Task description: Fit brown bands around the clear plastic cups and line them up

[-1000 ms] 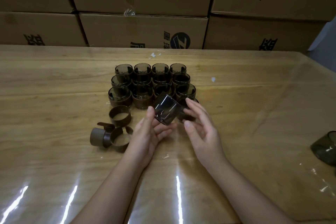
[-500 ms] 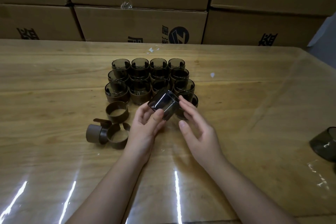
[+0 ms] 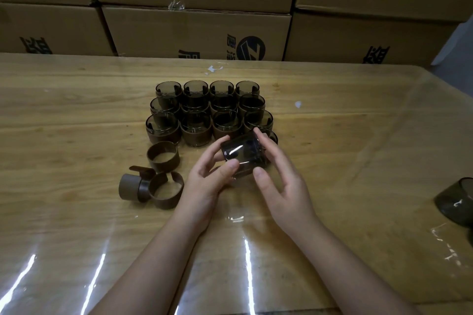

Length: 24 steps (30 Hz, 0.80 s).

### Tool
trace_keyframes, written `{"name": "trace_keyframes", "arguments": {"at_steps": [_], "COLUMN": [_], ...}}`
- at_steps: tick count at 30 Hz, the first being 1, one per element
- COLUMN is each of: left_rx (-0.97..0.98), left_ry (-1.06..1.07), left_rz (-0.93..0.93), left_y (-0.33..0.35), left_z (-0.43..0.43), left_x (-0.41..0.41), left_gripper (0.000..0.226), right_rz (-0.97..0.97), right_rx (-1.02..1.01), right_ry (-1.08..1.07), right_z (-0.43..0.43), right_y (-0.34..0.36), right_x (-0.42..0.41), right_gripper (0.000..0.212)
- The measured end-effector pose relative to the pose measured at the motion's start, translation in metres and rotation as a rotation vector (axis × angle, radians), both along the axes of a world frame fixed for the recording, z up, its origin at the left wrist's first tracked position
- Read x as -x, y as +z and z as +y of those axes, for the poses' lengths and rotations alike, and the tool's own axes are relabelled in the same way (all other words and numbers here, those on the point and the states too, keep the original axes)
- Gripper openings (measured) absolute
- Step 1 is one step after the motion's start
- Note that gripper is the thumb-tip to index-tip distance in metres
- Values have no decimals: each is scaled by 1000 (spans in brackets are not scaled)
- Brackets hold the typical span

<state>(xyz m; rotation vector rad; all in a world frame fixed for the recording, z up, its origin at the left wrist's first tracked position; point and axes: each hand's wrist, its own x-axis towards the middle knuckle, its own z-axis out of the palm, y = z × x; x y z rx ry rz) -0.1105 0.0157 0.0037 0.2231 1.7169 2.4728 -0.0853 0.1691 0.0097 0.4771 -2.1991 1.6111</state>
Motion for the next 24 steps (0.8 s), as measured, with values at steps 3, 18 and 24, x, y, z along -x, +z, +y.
{"name": "trace_keyframes", "arguments": {"at_steps": [3, 18, 24], "left_rx": [-13, -95, -141], "left_ry": [-48, -1, 53], "left_rz": [0, -81, -95], "left_y": [2, 5, 3], "left_z": [-1, -3, -2], "left_x": [-1, 1, 2], "left_gripper": [54, 57, 55], "right_rz": [-54, -35, -41], "right_rx": [-11, -21, 8], "right_ry": [12, 29, 35], "right_z": [2, 0, 0], "right_y": [1, 3, -1], "right_x": [0, -3, -2], "right_gripper": [53, 50, 48]}}
